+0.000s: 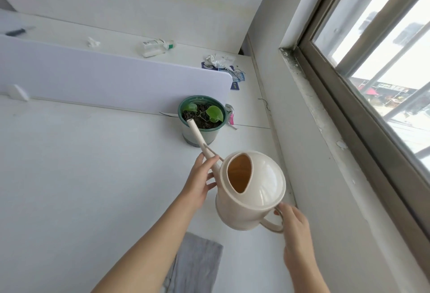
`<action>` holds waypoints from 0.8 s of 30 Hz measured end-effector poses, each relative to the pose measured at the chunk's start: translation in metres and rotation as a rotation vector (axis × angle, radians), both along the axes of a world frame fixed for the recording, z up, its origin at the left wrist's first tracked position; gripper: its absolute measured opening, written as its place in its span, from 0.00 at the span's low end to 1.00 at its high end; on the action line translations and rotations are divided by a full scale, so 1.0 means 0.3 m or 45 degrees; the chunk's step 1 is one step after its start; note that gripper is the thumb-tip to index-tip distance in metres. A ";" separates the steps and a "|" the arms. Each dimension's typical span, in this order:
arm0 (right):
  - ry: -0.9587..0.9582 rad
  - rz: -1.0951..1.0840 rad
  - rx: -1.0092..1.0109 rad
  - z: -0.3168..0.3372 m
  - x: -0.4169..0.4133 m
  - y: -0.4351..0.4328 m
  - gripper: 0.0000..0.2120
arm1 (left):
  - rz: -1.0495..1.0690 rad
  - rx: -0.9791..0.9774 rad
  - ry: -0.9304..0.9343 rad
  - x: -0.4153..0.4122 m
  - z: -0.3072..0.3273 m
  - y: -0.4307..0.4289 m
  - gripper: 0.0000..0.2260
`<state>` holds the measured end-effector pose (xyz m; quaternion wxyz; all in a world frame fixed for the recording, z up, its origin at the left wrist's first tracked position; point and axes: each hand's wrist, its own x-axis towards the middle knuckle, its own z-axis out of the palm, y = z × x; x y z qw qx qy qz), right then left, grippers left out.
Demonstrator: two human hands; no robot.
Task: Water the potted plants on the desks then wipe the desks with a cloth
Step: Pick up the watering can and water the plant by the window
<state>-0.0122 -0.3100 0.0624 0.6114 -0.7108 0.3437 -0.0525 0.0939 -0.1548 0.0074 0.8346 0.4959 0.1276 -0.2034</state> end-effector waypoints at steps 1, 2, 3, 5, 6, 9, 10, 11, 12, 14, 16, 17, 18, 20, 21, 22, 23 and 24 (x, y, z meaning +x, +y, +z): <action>0.017 0.020 0.003 -0.011 -0.001 0.006 0.11 | 0.029 0.006 -0.004 -0.013 -0.004 0.021 0.18; 0.032 0.050 0.004 -0.020 -0.001 0.014 0.10 | 0.057 0.014 -0.005 -0.027 -0.006 0.046 0.18; 0.045 0.089 0.001 -0.029 0.000 0.026 0.10 | 0.087 0.019 0.000 -0.042 -0.009 0.074 0.17; 0.070 0.182 -0.006 -0.043 0.004 0.058 0.09 | 0.160 0.019 0.008 -0.076 -0.017 0.139 0.17; 0.082 0.235 -0.009 -0.049 0.008 0.078 0.09 | 0.201 0.021 0.008 -0.094 -0.023 0.175 0.18; 0.121 0.418 0.017 -0.059 0.019 0.152 0.08 | 0.351 0.051 0.002 -0.151 -0.037 0.287 0.19; 0.146 0.486 0.045 -0.062 0.024 0.181 0.07 | 0.405 0.067 -0.004 -0.169 -0.039 0.324 0.19; 0.180 0.553 0.072 -0.066 0.028 0.211 0.07 | 0.452 0.084 -0.012 -0.188 -0.039 0.362 0.19; 0.216 0.620 0.091 -0.072 0.032 0.242 0.07 | 0.495 0.100 -0.019 -0.207 -0.038 0.399 0.19; 0.264 0.737 0.112 -0.091 0.039 0.305 0.07 | 0.569 0.135 -0.024 -0.243 -0.040 0.475 0.19; 0.292 0.839 0.115 -0.114 0.046 0.367 0.06 | 0.636 0.170 -0.015 -0.274 -0.045 0.546 0.19; 0.307 0.884 0.110 -0.122 0.048 0.397 0.06 | 0.669 0.188 -0.006 -0.289 -0.049 0.579 0.19; 0.321 0.925 0.101 -0.130 0.049 0.426 0.06 | 0.699 0.207 0.007 -0.304 -0.053 0.608 0.20; 0.339 0.990 0.084 -0.145 0.049 0.477 0.08 | 0.753 0.236 0.036 -0.333 -0.062 0.658 0.20; 0.341 1.016 0.082 -0.151 0.048 0.499 0.09 | 0.778 0.241 0.048 -0.347 -0.066 0.678 0.19; 0.343 1.040 0.083 -0.159 0.046 0.519 0.09 | 0.801 0.243 0.058 -0.359 -0.070 0.695 0.18; 0.346 1.060 0.084 -0.165 0.042 0.538 0.08 | 0.820 0.245 0.064 -0.372 -0.073 0.710 0.17; 0.348 1.074 0.085 -0.172 0.039 0.554 0.08 | 0.837 0.246 0.070 -0.383 -0.075 0.722 0.15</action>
